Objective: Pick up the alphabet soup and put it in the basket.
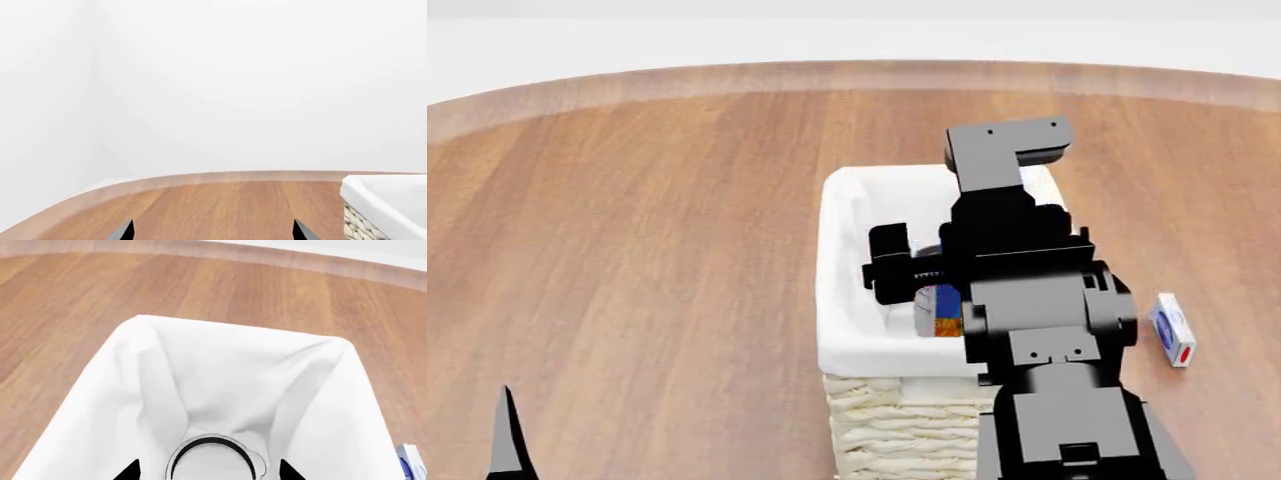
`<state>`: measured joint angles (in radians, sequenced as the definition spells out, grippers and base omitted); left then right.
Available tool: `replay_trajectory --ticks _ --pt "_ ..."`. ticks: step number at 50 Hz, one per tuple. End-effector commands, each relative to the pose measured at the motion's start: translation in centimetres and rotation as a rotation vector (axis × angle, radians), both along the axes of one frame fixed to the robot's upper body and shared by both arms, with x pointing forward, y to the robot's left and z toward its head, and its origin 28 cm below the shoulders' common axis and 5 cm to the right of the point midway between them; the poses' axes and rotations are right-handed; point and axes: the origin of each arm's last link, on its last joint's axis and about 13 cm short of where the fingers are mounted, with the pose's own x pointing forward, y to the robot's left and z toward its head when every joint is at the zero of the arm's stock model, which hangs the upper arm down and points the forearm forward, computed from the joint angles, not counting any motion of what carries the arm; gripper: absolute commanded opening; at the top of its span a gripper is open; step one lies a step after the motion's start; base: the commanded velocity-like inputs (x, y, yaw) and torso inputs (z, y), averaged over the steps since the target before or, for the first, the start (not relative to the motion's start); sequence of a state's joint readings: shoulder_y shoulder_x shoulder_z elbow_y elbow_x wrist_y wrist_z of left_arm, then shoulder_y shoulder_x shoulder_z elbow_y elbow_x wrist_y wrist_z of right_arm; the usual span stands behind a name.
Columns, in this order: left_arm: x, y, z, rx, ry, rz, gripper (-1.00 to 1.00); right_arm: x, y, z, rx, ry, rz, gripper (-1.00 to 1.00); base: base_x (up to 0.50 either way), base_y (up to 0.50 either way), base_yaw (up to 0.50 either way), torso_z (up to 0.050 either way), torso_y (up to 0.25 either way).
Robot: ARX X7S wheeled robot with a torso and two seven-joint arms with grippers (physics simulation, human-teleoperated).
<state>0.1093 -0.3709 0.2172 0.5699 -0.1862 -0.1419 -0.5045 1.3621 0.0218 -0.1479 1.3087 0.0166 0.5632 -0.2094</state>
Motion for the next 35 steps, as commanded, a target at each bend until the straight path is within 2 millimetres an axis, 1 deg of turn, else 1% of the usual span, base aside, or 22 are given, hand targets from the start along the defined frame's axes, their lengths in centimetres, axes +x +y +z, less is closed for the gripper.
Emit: replay_trajectory --ticks 1,4,7,9,11,12,16,19,24,29,31,35 --pt "0.0 0.0 0.0 -0.001 0.0 0.0 1.0 0.0 0.5 -0.5 -0.004 -0.015 0.023 1.0 0.0 0.0 0.0 0.0 0.0" --pt "0.0 0.0 0.0 -0.001 0.0 0.001 1.0 -0.1 0.5 -1.1 -0.002 -0.02 0.022 1.0 0.0 0.0 0.0 0.0 0.0" --pt "0.0 0.0 0.0 0.0 0.0 0.0 1.0 0.4 0.0 0.2 0.031 -0.081 0.014 1.0 0.0 0.0 0.0 0.0 0.0" --pt "0.0 0.0 0.0 -0.001 0.001 0.0 1.0 0.9 0.1 0.6 0.086 -0.219 0.017 1.0 0.0 0.0 0.0 0.0 0.0" --pt "0.0 0.0 0.0 0.0 0.001 -0.001 1.0 1.4 -0.1 1.7 0.125 -0.343 0.009 1.0 0.0 0.0 0.0 0.0 0.0" --pt "0.0 0.0 0.0 0.0 0.001 0.001 1.0 1.7 -0.1 2.8 0.168 -0.427 0.006 1.0 0.0 0.0 0.0 0.0 0.0" --pt "0.0 0.0 0.0 0.001 0.001 0.001 1.0 2.1 -0.3 4.2 0.216 -0.527 -0.045 1.0 0.0 0.0 0.0 0.0 0.0" --pt "0.0 0.0 0.0 0.0 0.001 0.001 1.0 2.2 -0.4 4.8 0.233 -0.571 -0.05 1.0 0.0 0.0 0.0 0.0 0.0" --pt "0.0 0.0 -0.1 0.0 0.002 -0.001 1.0 2.4 -0.5 6.0 0.268 -0.705 -0.071 1.0 0.0 0.0 0.0 0.0 0.0" --pt "0.0 0.0 0.0 0.001 0.002 -0.001 1.0 2.4 -0.4 6.1 0.266 -0.714 -0.074 1.0 0.0 0.0 0.0 0.0 0.0" --pt "0.0 0.0 0.0 0.0 0.002 0.0 1.0 2.4 -0.2 6.2 0.276 -0.692 -0.048 1.0 0.0 0.0 0.0 0.0 0.0" --pt "0.0 0.0 -0.1 -0.001 0.001 0.001 1.0 2.5 0.1 6.9 0.265 -0.706 -0.034 1.0 0.0 0.0 0.0 0.0 0.0"
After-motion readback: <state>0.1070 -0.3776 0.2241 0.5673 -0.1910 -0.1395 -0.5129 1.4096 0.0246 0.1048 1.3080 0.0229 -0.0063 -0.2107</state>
